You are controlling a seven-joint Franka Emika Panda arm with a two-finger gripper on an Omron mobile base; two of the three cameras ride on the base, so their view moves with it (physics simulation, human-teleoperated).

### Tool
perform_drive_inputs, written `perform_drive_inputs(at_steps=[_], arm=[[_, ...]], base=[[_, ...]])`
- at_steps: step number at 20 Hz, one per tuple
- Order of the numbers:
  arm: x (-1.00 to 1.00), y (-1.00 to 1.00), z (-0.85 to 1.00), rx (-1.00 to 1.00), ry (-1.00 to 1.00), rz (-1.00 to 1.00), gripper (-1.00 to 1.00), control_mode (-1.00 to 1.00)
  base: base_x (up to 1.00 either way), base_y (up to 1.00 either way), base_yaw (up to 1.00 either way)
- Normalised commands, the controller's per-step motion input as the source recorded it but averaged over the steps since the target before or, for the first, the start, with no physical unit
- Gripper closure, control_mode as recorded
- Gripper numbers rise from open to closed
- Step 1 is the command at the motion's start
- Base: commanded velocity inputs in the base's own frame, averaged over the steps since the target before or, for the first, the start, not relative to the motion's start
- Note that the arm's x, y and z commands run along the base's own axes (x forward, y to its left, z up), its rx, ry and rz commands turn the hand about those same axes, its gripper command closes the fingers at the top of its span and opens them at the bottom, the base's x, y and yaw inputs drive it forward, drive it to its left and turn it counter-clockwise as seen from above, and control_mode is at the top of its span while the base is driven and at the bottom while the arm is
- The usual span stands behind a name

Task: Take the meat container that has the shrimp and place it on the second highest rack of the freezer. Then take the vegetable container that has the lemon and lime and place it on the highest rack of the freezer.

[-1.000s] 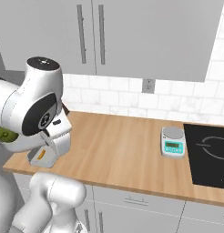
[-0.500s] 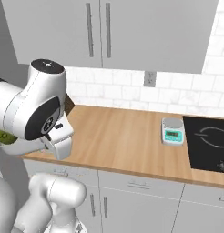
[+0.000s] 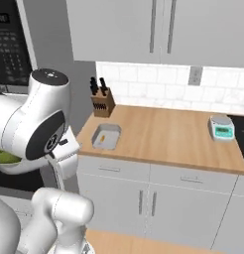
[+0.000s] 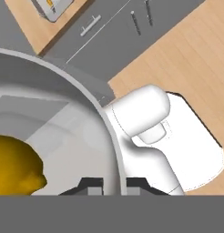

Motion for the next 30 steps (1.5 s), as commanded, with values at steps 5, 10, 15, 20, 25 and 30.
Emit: perform_drive_inputs(at_steps=[5,10,15,20,25,30], arm=[[0.00,0.00,0.00,0.00,0.00,0.00,1.00,1.00],[0.00,0.00,0.00,0.00,0.00,0.00,1.00,1.00],[0.00,0.00,0.00,0.00,0.00,0.00,1.00,1.00],[0.00,0.00,0.00,0.00,0.00,0.00,1.00,1.00],[0.00,0.00,0.00,0.00,0.00,0.00,1.00,1.00],[0.00,0.00,0.00,0.00,0.00,0.00,1.00,1.00]], base=[[-0.06,1.00,0.00],[-0.17,1.00,0.00],[-0.12,1.00,0.00],[-0.06,1.00,0.00],[-0.12,1.00,-0.01],[-0.18,1.00,-0.02]])
